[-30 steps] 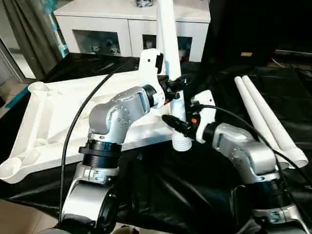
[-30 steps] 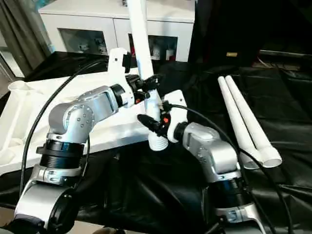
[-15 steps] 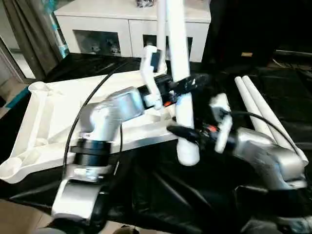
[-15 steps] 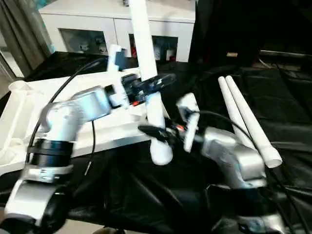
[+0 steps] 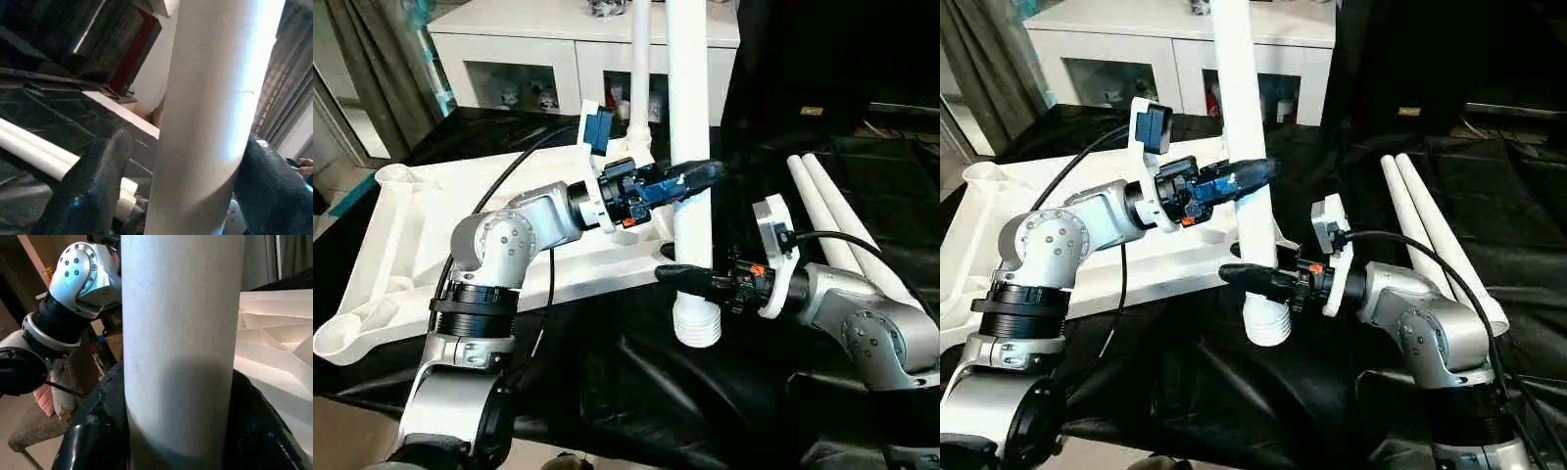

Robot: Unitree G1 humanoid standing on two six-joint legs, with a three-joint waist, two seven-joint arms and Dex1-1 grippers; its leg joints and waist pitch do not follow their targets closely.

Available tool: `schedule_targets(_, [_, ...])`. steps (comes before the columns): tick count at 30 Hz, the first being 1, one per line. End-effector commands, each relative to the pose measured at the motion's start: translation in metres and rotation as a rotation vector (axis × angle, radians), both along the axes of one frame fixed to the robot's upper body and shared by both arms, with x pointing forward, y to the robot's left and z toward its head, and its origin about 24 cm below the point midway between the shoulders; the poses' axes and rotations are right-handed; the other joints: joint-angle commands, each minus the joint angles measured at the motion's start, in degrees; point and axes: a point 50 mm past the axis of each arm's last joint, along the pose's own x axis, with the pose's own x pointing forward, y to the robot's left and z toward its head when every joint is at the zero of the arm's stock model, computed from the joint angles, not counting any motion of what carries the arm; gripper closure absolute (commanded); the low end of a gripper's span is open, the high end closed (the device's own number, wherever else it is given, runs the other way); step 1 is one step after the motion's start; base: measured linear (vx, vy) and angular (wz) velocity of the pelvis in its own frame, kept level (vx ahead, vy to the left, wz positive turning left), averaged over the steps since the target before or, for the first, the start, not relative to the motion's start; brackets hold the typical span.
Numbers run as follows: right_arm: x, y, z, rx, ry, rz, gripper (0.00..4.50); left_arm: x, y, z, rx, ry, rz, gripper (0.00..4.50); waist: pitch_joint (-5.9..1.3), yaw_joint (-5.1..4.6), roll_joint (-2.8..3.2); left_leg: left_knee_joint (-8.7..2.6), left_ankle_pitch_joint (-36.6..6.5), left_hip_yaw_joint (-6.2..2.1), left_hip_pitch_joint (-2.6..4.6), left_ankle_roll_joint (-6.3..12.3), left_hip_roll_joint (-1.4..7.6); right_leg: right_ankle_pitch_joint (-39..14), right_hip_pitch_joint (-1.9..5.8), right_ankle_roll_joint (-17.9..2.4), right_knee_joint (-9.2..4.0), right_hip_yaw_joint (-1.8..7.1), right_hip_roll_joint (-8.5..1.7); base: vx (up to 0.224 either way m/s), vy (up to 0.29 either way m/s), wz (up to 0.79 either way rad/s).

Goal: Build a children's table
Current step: Rotate table base

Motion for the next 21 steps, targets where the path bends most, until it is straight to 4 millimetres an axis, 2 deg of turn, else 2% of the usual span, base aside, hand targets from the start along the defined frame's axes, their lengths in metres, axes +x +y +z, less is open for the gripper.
schedule_targets(1, [-0.001, 0.001, 0.008, 0.004, -0.043, 0.023, 2.62, 0.001, 0.002, -0.001, 0.019, -0.006, 0.019, 1.51, -4.22, 0.18, -0.48, -3.94, -12.19, -1.65, 1.69, 1.0, 2.81, -11.28, 2.66, -13.01, -4.24, 2.06, -3.26, 0.0, 0.0, 0.0])
schedule_targets(2, [0.0, 0.001, 0.008, -0.002, -0.046, 0.016, 2.62, 0.002, 0.003, -0.001, 0.019, -0.006, 0.028, 1.75, -4.23, 0.18, -0.45, -3.94, -12.15, -1.64, 1.7, 1.0, 2.82, -11.29, 2.62, -13.0, -4.25, 2.08, -3.25, 0.0, 0.0, 0.0])
schedule_targets(3, [0.002, 0.002, 0.007, -0.011, -0.039, -0.004, 2.27, 0.003, 0.004, -0.001, 0.017, -0.004, 0.054, 1.85, -4.21, 0.16, -0.44, -3.95, -12.15, -1.64, 1.67, 0.96, 2.84, -11.31, 2.62, -12.98, -4.23, 2.09, -3.22, 0.0, 0.0, 0.0])
schedule_targets(5, [0.004, 0.002, 0.006, -0.007, -0.02, -0.022, 1.92, 0.005, 0.005, 0.0, 0.012, -0.006, 0.087, 1.96, -4.18, 0.15, -0.57, -3.98, -12.34, -1.64, 1.69, 0.85, 2.81, -11.76, 2.63, -12.9, -4.24, 2.05, -3.24, 0.0, 0.0, 0.0])
schedule_targets(7, [0.005, 0.002, 0.006, -0.001, -0.013, -0.029, 1.8, 0.007, 0.006, 0.002, 0.008, -0.013, 0.128, 2.24, -4.16, 0.15, -0.51, -3.94, -12.7, -1.65, 1.67, 0.74, 2.83, -12.25, 2.63, -12.66, -4.37, 2.08, -3.29, 0.0, 0.0, 0.0])
schedule_targets(11, [0.013, 0.004, 0.003, -0.056, -0.045, -0.131, 1.46, 0.013, 0.008, 0.005, 0.033, -0.008, 0.273, 2.44, -4.19, 0.01, -0.64, -4.0, -12.3, -1.73, 1.65, 0.3, 2.89, -12.23, 2.57, -11.93, -4.31, 2.06, -3.21, 0.0, 0.0, 0.0])
schedule_targets(14, [0.018, 0.006, -0.004, -0.085, -0.021, -0.204, 1.44, 0.016, 0.009, 0.005, 0.117, -0.027, 0.396, 2.67, -4.13, -0.11, -0.88, -4.08, -12.23, -1.75, 1.64, 0.23, 2.9, -13.12, 2.52, -11.22, -4.42, 2.09, -3.18, 0.0, 0.0, 0.0])
schedule_targets(16, [0.024, 0.01, -0.013, -0.146, 0.011, -0.273, 1.44, 0.018, 0.01, 0.008, 0.17, -0.015, 0.503, 2.72, -4.22, -0.18, -0.77, -4.0, -11.25, -1.79, 1.6, -0.1, 2.96, -11.77, 2.51, -11.39, -4.16, 2.08, -3.16, 0.0, 0.0, 0.0])
schedule_targets(21, [0.029, 0.021, -0.023, -0.177, 0.058, -0.334, 1.44, 0.014, 0.005, 0.014, 0.194, -0.04, 0.573, 2.75, -4.28, -0.28, -0.84, -3.87, -10.38, -1.67, 1.43, 0.62, 2.76, -10.59, 2.6, -11.55, -4.19, 2.02, -3.08, 0.0, 0.0, 0.0])
